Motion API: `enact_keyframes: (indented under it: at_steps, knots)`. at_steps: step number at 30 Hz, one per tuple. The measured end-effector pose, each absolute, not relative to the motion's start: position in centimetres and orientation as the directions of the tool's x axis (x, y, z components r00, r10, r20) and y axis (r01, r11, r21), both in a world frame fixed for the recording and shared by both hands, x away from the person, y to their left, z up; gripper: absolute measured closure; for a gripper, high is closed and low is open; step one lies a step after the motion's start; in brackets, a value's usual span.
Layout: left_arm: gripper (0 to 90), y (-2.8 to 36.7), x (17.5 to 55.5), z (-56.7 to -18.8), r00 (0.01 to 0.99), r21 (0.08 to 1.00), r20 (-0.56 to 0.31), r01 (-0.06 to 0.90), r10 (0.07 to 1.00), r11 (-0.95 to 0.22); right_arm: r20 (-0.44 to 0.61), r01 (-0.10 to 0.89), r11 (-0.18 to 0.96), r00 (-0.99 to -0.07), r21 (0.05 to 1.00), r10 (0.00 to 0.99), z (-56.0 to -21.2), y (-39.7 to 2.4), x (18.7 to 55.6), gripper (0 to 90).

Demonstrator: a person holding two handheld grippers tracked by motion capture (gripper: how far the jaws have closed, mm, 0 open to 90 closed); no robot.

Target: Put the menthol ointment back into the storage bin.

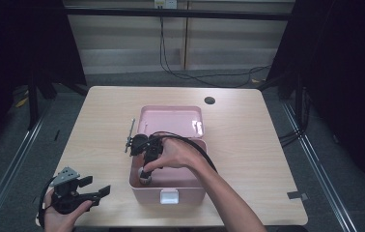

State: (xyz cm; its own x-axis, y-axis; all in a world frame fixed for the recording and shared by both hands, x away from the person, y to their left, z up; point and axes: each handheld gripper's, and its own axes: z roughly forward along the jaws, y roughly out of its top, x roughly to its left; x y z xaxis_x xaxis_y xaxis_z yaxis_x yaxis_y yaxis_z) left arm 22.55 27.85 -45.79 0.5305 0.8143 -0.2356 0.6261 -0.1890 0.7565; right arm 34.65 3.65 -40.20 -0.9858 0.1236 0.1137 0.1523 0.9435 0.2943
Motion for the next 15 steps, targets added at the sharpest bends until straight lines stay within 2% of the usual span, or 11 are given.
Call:
enact_keyframes:
  at_steps: [15]
  knots:
    - [18.5,27.8,22.6,-45.8,0.527,0.754,-0.24,0.63,0.815,-0.186,0.095,0.215,0.903,-0.977,0.372,0.193,-38.5,0.6,34.3,31.0]
